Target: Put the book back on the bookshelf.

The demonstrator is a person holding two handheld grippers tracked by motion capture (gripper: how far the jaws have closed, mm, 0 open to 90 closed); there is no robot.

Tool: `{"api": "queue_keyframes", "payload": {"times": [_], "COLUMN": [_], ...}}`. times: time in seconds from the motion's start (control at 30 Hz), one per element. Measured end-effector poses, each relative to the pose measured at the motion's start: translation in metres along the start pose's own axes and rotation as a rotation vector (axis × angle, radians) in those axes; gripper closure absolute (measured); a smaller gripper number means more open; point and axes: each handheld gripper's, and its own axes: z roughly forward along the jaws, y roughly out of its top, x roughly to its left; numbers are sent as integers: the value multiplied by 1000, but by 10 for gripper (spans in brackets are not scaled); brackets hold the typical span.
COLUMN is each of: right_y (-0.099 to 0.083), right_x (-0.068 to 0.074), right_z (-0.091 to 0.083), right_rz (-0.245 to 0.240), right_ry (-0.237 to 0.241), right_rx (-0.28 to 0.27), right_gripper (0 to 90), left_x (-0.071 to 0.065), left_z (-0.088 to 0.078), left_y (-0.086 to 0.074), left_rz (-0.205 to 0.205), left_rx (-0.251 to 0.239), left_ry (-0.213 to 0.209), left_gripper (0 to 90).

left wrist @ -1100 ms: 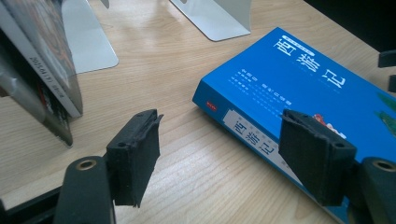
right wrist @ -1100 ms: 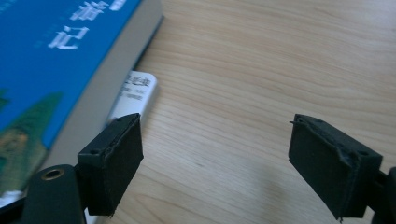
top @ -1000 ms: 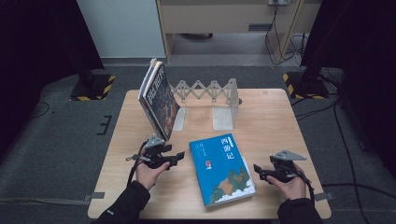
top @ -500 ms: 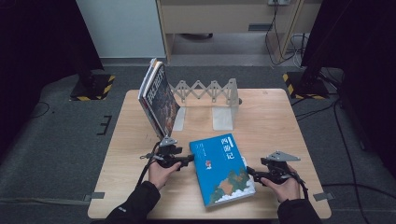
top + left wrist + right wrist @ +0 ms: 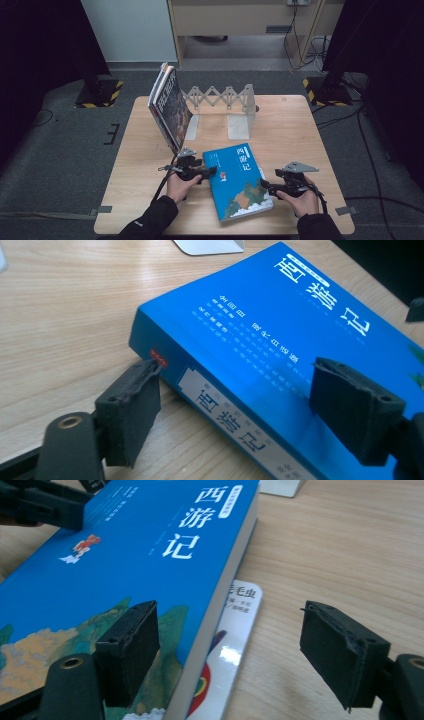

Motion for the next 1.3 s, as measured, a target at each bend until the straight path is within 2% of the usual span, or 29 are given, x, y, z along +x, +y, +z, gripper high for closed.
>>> {"api": "queue_keyframes", "payload": {"times": [0.03, 0.23, 0.43, 0.6, 1.1, 1.2, 1.3], "right_y": [0, -1, -2, -3, -3, -3, -3], "right_x": [2, 5, 6, 7, 7, 8, 8], "right_z": [1, 7, 10, 13, 17, 18, 18], "right_rz": [4, -6, 17, 40, 66, 72, 72], "right_ry": [5, 21, 35, 53, 73, 78, 83], "right_rx": [4, 35, 40, 39, 34, 32, 33], "right_gripper": [238, 238, 241, 251, 255, 261, 270], "left_x": [1, 5, 9, 10, 11, 13, 16], "left_z": [2, 7, 12, 14, 19, 20, 19], "left_y": [-1, -4, -7, -8, -4, -4, -5], "left_rz": [-17, -58, -92, -80, -96, -119, -140], "left_rx": [-5, -15, -31, -50, -59, -69, -70], "left_ry": [-12, -33, -51, -53, -60, -76, -102], "left_gripper": [185, 123, 78, 59, 74, 79, 149]}}
